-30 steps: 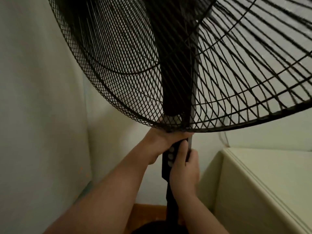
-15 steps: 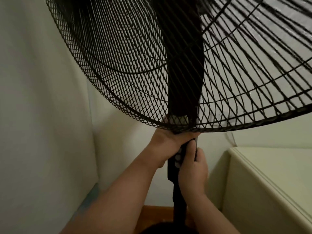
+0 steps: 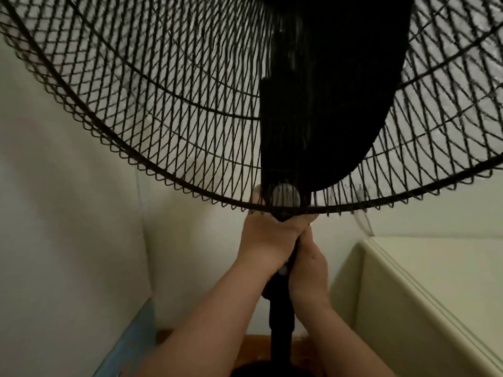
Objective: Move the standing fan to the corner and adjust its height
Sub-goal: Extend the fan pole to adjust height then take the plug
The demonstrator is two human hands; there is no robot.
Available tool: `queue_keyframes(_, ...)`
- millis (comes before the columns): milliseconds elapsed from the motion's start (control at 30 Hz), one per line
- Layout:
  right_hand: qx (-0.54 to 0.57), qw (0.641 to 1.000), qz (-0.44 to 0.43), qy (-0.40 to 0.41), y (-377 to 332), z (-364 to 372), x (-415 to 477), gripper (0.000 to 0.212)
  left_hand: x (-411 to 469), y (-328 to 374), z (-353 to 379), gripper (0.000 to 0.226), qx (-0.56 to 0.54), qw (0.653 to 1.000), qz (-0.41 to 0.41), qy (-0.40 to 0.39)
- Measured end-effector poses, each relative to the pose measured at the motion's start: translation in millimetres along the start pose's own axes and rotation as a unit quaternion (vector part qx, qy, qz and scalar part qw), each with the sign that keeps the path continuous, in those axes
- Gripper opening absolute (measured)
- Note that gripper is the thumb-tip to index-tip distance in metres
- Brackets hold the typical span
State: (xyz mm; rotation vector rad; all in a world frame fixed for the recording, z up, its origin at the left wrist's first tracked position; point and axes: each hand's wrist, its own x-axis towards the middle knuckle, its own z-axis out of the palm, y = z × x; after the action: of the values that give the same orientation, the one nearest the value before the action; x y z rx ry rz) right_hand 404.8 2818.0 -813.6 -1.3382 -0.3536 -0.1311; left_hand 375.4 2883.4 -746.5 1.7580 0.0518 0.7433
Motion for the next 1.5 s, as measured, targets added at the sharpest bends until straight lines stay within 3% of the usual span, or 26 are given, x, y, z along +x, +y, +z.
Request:
queue_keyframes(133,0.075,0.996,0.010,-0.040,-4.5,-2.9,-1.9,0.066,-0.4,2.8,5.9,0.053,0.005,1.000,-0.005,0.028)
queue_keyframes(300,0.068,0.996,0.003,-0.064,-1.3,-6.1,0.2,0.067,3.6,1.2,2.8,0.050,0.038,0.998,0.007,0.043)
queue_keyframes(467,0.030,0.997,-0.019,-0.071,9.6,-10.6,-5.5,0.061,10.9,5.5,-9.8,0.046,0.050,0.998,0.035,-0.011)
queue_keyframes(600,-0.063,0.997,0.002,-0.053,28.2,-19.6,-24.6,0.054,8.6,3.8,-8.3,0.028,0.004,0.999,-0.001,-0.053)
queue_keyframes(667,-0.059,0.996,0.024,-0.057,31.9,-21.1,-30.6,0.054,7.6,2.6,-8.2,0.026,-0.026,0.997,-0.035,-0.058)
queue_keyframes(767,-0.048,0.995,0.039,-0.078,31.2,-19.8,-35.8,0.068,6.7,2.1,-7.4,0.031,-0.025,0.998,-0.029,-0.039)
queue_keyframes(900,-0.110,0.992,0.042,-0.049,31.0,-15.6,-36.6,0.084,3.7,4.7,-6.2,0.019,-0.012,0.999,0.000,-0.042)
queue_keyframes(1100,-0.125,0.991,0.040,-0.021,34.6,-12.0,-38.6,0.075,1.1,5.7,-7.1,0.026,-0.019,0.999,-0.004,-0.034)
queue_keyframes(1400,-0.129,0.986,0.038,-0.103,36.7,-3.5,-41.9,0.067,-7.1,7.1,-23.5,0.032,0.022,0.998,-0.021,0.057)
queue_keyframes(1500,-0.128,0.986,0.028,-0.107,37.7,-2.4,-43.4,0.067,-9.1,7.1,-24.4,0.045,0.023,0.997,-0.038,0.066)
